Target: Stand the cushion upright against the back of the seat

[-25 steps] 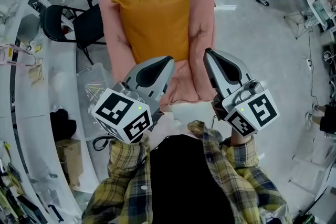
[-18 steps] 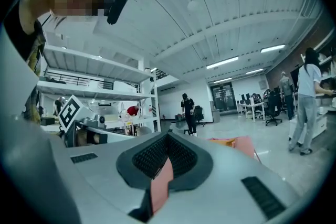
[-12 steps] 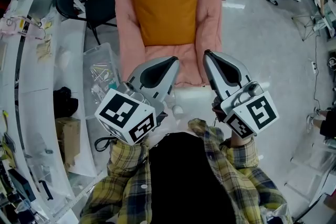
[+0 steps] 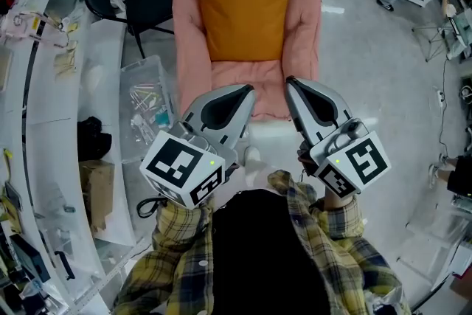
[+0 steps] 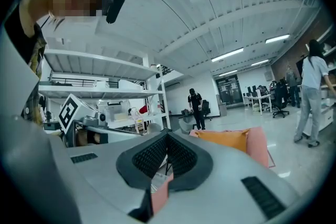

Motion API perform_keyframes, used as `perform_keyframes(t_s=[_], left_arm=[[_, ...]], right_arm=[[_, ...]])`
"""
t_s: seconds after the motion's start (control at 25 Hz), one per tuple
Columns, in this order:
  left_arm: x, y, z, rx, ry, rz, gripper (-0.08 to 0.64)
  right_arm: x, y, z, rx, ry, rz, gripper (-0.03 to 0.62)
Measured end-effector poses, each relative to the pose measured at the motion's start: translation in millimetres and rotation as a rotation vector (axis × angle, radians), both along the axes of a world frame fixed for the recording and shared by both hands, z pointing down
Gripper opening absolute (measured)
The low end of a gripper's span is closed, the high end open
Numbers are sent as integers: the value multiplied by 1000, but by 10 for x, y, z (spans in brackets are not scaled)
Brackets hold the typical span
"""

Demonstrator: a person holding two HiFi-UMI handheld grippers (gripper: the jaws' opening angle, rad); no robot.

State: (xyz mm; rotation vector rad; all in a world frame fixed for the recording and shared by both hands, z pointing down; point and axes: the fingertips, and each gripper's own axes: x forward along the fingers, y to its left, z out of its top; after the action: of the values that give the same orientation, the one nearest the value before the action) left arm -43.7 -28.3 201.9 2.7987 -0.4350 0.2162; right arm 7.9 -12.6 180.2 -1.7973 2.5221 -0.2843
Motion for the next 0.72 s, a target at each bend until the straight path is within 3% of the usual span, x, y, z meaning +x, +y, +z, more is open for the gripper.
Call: perform_keyframes(t_s=[0.72], left_arm=[[-24, -118, -24, -4, 23, 25, 5]], right_arm=[[-94, -38, -60, -9, 7, 2, 18]])
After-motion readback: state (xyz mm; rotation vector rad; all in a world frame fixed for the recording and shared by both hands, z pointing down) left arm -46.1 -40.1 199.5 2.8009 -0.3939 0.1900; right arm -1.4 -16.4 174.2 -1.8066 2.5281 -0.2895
